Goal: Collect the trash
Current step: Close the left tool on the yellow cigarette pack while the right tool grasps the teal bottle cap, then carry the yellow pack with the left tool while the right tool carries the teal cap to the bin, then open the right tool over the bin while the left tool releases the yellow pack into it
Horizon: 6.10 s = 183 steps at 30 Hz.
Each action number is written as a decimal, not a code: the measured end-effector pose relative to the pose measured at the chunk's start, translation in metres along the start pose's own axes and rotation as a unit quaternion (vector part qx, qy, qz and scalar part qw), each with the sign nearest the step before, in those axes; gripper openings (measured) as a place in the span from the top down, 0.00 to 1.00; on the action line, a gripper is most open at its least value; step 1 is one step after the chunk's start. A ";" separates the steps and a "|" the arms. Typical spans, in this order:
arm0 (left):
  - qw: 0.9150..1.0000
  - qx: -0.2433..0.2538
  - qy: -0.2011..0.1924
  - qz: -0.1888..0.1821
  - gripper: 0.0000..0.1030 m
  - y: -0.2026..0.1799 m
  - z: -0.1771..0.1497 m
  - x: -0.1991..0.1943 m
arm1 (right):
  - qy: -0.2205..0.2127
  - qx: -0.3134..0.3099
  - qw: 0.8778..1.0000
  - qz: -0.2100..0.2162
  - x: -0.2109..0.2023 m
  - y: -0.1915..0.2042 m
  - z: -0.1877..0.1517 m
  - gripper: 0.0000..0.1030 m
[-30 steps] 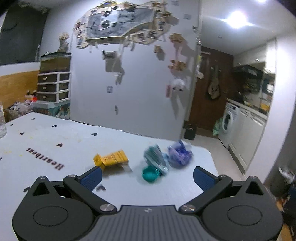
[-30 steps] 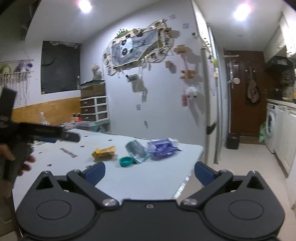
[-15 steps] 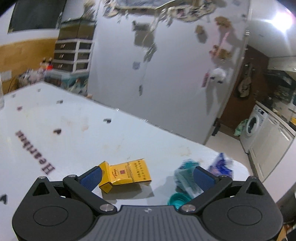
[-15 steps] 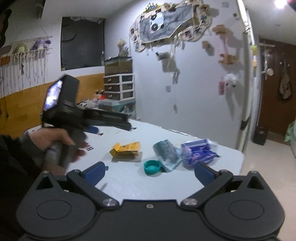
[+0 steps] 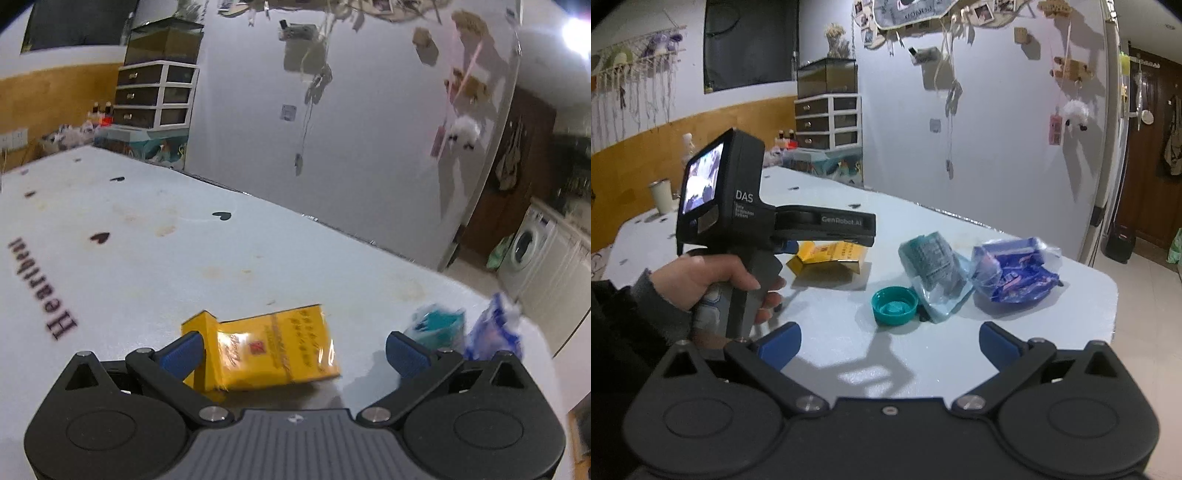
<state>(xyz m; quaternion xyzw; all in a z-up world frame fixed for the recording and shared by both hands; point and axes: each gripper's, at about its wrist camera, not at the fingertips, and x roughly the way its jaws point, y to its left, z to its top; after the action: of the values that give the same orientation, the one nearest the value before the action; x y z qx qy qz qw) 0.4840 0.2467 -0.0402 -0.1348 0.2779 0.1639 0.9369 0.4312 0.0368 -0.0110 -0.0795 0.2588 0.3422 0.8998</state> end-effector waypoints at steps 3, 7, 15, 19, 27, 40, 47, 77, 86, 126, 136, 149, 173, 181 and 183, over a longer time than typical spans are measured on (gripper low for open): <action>1.000 0.009 0.003 0.007 0.00 -0.001 -0.002 0.004 | 0.010 0.001 1.000 -0.012 0.020 0.004 0.001 0.00; 1.000 0.011 0.005 0.014 0.00 0.001 -0.002 0.007 | 0.025 -0.013 0.999 -0.017 0.043 0.014 0.001 0.00; 1.000 0.016 0.003 0.018 0.00 0.004 -0.001 0.006 | 0.052 -0.053 0.997 -0.016 0.083 0.033 0.001 0.13; 1.000 0.004 0.018 0.003 0.00 0.009 -0.002 0.011 | 0.060 -0.049 0.997 -0.019 0.101 0.032 0.002 0.22; 0.999 -0.026 0.028 0.005 0.00 0.024 -0.001 0.017 | 0.051 -0.014 0.998 -0.028 0.127 0.024 0.000 0.24; 0.998 -0.027 0.041 -0.029 0.00 0.019 -0.001 0.021 | 0.041 -0.024 0.999 -0.028 0.134 0.033 0.006 0.53; 0.998 0.012 0.054 -0.004 0.00 0.006 -0.005 0.032 | 0.039 -0.036 0.998 -0.036 0.134 0.038 0.006 0.53; 0.998 0.045 0.003 -0.039 0.08 0.003 -0.026 -0.023 | 0.042 -0.020 0.999 -0.010 0.071 0.045 -0.031 0.53; 0.997 0.040 -0.016 -0.063 0.09 -0.001 -0.052 -0.076 | 0.035 -0.026 0.999 -0.011 0.026 0.051 -0.050 0.53; 0.985 0.097 -0.039 -0.134 0.09 -0.053 -0.171 -0.256 | -0.056 0.060 0.991 -0.103 -0.191 0.002 -0.128 0.53; 0.976 0.137 -0.034 -0.166 0.09 -0.115 -0.199 -0.273 | -0.066 0.087 0.983 -0.150 -0.246 -0.038 -0.163 0.53; 0.964 0.176 -0.017 -0.198 0.09 -0.182 -0.237 -0.279 | -0.063 0.123 0.971 -0.197 -0.287 -0.090 -0.207 0.53; 0.950 0.212 0.107 -0.203 0.09 -0.256 -0.334 -0.173 | 0.027 0.201 0.958 -0.202 -0.239 -0.177 -0.315 0.53; 0.939 0.230 0.164 -0.195 0.09 -0.267 -0.370 -0.117 | 0.088 0.257 0.947 -0.169 -0.177 -0.214 -0.351 0.52; 0.934 0.241 0.175 -0.195 0.09 -0.273 -0.377 -0.106 | 0.098 0.270 0.943 -0.167 -0.164 -0.223 -0.356 0.52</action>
<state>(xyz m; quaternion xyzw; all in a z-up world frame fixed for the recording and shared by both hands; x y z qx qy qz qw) 0.3249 -0.1555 -0.2414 0.0173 0.4370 -0.1198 0.8913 0.3279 -0.3391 -0.2370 0.0910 0.4109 0.0951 0.9021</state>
